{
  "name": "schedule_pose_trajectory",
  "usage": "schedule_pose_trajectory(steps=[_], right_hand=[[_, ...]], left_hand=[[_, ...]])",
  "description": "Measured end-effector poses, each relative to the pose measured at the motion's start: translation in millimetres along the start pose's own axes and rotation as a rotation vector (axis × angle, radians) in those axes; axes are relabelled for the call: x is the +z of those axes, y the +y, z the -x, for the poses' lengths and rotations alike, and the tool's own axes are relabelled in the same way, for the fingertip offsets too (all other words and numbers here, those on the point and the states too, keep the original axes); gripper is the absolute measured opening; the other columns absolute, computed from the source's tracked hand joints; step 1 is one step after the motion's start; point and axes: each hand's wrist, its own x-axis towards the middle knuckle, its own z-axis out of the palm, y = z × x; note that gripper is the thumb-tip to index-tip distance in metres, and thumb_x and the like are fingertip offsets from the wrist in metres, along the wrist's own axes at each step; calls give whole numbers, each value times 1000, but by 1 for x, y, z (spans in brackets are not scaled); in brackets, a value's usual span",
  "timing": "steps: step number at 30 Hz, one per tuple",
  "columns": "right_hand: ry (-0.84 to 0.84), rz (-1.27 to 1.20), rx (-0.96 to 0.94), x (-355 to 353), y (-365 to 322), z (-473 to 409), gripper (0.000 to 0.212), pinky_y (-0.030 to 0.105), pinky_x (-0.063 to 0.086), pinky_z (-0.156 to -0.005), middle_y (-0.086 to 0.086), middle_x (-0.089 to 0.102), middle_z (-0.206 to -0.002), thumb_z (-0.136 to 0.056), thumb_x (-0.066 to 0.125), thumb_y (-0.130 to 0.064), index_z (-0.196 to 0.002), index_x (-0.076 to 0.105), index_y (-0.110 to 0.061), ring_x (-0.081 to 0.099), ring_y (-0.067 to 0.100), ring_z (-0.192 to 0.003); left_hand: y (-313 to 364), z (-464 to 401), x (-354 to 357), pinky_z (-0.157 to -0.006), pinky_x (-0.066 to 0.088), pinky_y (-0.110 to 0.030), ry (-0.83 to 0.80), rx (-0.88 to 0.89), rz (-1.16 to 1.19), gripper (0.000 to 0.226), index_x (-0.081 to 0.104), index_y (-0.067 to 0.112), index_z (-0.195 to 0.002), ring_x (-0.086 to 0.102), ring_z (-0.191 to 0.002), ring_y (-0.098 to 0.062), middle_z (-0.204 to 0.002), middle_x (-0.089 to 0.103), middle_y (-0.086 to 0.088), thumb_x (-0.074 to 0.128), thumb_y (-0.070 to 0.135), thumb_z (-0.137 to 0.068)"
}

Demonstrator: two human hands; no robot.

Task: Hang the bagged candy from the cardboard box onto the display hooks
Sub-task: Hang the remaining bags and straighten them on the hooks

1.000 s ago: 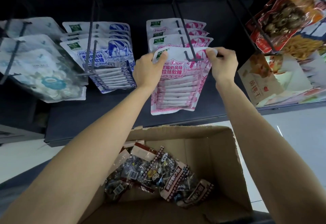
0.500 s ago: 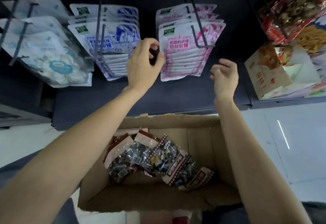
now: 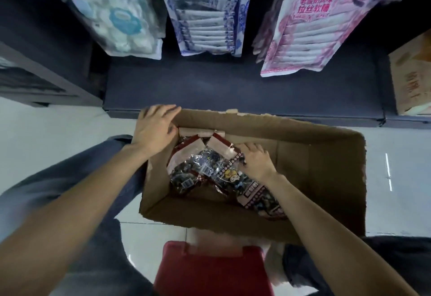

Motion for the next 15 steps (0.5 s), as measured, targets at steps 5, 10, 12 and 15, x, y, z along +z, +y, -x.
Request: schedule_pose_trajectory(steps=[5, 10, 12, 15], right_hand=[[-216, 313, -242, 38, -37, -54, 89, 48, 17, -117, 4, 5, -160, -84, 55, 2, -153, 7, -25, 8, 27, -146], [-227, 274, -221, 59, -79, -106, 96, 49, 10, -119, 5, -2, -161, -86, 59, -1, -152, -8, -20, 0, 27, -147], [-316, 364, -246, 63, -90, -125, 99, 58, 5, -117, 5, -15, -160, -89, 59, -10, -150, -17, -24, -10, 29, -147], [-376, 458, -268, 68, -91, -145, 97, 65, 9, -113, 5, -18, -159, -91, 60, -24, -148, -18, -34, -8, 30, -147]], left_hand=[[-7, 3, 7, -115, 19, -43, 2, 19, 16, 55, 31, 22, -147, 33, -136, -20, -151, 35, 4, 47, 27, -95], [-13, 1, 10, -114, 19, -41, 24, 34, 65, 56, 33, 21, -147, 35, -135, -19, -150, 37, 5, 49, 25, -93], [-17, -1, 11, -114, 22, -42, 47, 51, 83, 57, 36, 20, -146, 37, -133, -20, -148, 41, 5, 52, 22, -91], [-18, -1, 15, -111, 27, -45, 72, 48, 117, 56, 44, 18, -142, 44, -128, -23, -143, 47, 2, 56, 17, -87]])
